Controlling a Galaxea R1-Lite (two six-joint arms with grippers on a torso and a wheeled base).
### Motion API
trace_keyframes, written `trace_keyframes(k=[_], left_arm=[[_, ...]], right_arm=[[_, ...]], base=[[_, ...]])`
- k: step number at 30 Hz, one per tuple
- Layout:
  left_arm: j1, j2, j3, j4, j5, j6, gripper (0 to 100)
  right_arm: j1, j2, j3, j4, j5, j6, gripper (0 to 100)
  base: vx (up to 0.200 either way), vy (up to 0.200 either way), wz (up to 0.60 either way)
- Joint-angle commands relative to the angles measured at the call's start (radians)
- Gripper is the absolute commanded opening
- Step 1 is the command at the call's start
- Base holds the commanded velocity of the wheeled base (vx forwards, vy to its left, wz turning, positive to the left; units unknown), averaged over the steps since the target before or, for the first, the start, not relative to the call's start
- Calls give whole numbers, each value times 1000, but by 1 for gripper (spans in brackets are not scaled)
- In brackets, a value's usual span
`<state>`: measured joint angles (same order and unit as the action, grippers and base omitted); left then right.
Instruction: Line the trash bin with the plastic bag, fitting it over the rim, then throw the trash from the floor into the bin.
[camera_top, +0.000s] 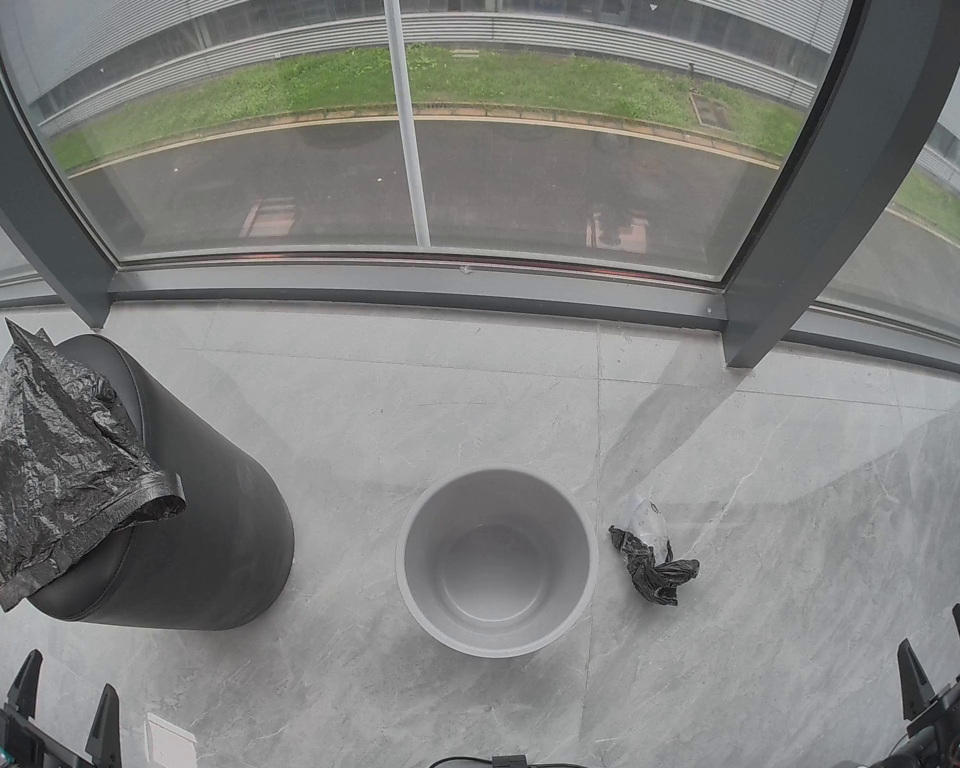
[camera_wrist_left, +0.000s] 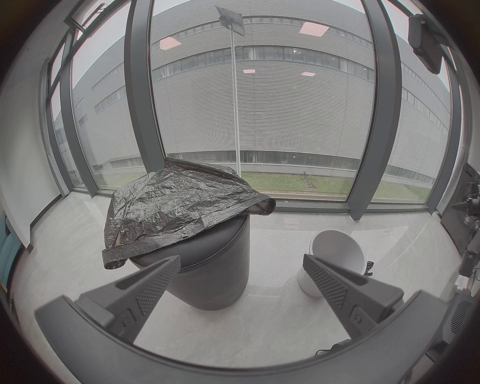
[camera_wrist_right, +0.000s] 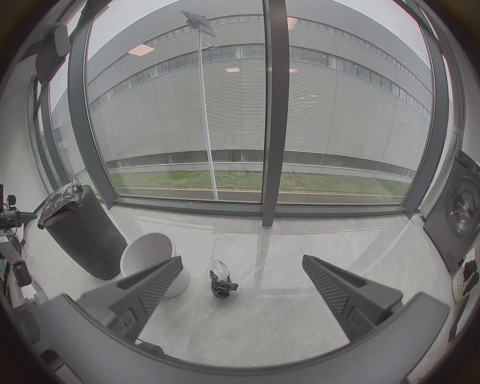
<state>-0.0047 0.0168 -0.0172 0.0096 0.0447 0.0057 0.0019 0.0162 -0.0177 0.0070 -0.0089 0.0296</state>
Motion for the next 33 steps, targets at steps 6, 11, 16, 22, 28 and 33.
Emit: trace_keyframes(k=[6, 11, 16, 22, 28, 33], left_arm=[[0, -17, 14, -2, 0, -3, 100], [0, -17, 14, -2, -3, 2, 100], [0, -17, 6, -5, -46, 25, 100], [-54, 196, -357, 29, -81, -151, 100], [-63, 273, -302, 49, -117, 25, 100], [-70, 377, -331, 41, -134, 184, 100]], right_arm=[[0, -16, 15, -1, 1, -3, 100], [0, -16, 15, -2, 12, -27, 100], [33, 119, -225, -36, 90, 115, 100], [96, 387, -335, -93, 188, 95, 100], [211, 728, -372, -338, 239, 98, 100], [267, 949, -372, -555, 237, 110, 100]], base=[[0, 0, 0], [0, 0, 0], [0, 0, 0], [0, 0, 0], [0, 0, 0], [0, 0, 0]])
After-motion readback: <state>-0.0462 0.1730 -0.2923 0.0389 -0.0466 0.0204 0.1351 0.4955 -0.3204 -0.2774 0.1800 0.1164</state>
